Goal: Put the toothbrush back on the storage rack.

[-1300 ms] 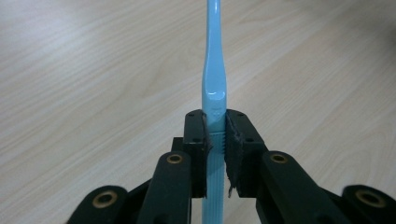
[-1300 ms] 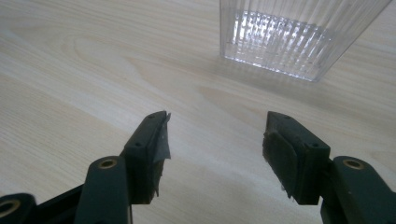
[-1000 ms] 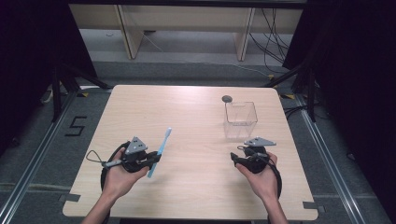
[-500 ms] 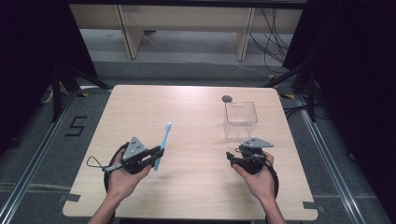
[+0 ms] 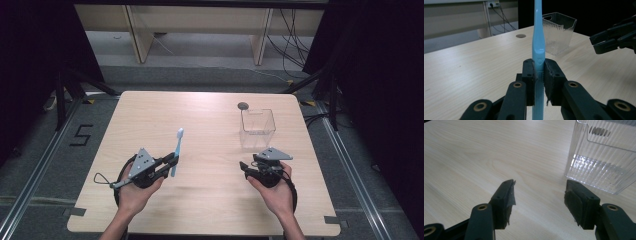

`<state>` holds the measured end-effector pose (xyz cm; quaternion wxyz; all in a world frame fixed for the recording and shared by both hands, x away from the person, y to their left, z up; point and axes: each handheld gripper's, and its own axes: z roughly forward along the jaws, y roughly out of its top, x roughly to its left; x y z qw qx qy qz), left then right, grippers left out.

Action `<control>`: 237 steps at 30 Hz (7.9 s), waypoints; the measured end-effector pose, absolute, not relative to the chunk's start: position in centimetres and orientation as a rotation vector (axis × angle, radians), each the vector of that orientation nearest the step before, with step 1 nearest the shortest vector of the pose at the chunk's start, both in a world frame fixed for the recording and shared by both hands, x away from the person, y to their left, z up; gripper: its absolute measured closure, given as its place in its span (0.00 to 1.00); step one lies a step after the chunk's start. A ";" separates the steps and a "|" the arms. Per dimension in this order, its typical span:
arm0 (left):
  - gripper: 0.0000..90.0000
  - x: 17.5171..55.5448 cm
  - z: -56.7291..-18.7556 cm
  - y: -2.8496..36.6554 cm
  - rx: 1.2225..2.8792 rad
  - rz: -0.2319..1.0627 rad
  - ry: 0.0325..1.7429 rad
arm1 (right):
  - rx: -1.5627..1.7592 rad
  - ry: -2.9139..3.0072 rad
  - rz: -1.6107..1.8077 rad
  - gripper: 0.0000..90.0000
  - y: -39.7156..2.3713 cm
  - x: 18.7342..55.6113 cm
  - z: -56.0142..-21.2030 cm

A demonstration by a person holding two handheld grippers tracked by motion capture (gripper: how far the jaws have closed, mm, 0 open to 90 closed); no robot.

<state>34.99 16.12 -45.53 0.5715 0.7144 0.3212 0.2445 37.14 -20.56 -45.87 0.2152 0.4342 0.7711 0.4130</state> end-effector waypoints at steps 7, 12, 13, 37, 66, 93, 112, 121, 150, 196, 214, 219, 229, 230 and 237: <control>0.87 35.1 -45.9 16.2 1.628 0.543 0.744 | 1.144 2.141 1.255 0.47 -19.6 36.5 -45.5; 0.87 35.2 -46.3 16.1 1.610 0.530 0.738 | 1.109 2.134 1.284 0.48 -19.2 36.2 -44.9; 0.87 35.2 -46.3 16.1 1.606 0.531 0.735 | 1.101 2.124 1.305 0.48 -19.0 36.1 -44.8; 0.87 35.3 -45.8 13.8 1.596 0.544 0.671 | 0.911 2.073 1.593 0.71 -13.3 35.1 -41.1; 0.87 35.0 -45.7 11.4 1.583 0.549 0.616 | 0.891 2.083 1.714 0.82 -9.9 36.3 -40.0; 0.70 35.1 -45.7 11.0 1.628 0.535 0.605 | 0.859 2.057 1.680 0.96 -9.9 36.4 -39.9; 0.41 34.9 -45.9 17.1 1.674 0.687 0.734 | 0.892 1.962 1.585 0.96 -13.0 37.1 -39.3; 0.38 34.5 -47.0 19.6 1.635 0.697 0.805 | 0.922 1.938 1.576 0.96 -14.1 37.2 -39.1; 0.34 33.6 -50.1 22.4 1.558 0.743 0.938 | 1.048 1.804 1.505 0.96 -19.6 37.8 -37.3; 0.34 33.6 -50.3 22.9 1.541 0.750 0.959 | 1.175 1.531 1.383 0.96 -26.3 42.7 -35.9; 0.35 33.7 -50.5 22.8 1.540 0.745 0.949 | 1.209 1.502 1.363 0.96 -27.0 44.4 -37.4; 0.35 33.7 -50.6 22.8 1.537 0.746 0.949 | 1.216 1.493 1.343 0.96 -27.0 44.7 -37.7; 0.35 33.5 -50.5 22.8 1.557 0.748 0.964 | 1.218 1.495 1.323 0.96 -27.0 45.1 -38.7; 0.35 33.6 -50.5 22.8 1.556 0.748 0.964 | 1.227 1.503 1.322 0.95 -27.0 45.2 -38.8; 0.35 33.7 -50.7 22.7 1.548 0.744 0.953 | 1.259 1.502 1.318 0.95 -26.9 45.3 -39.7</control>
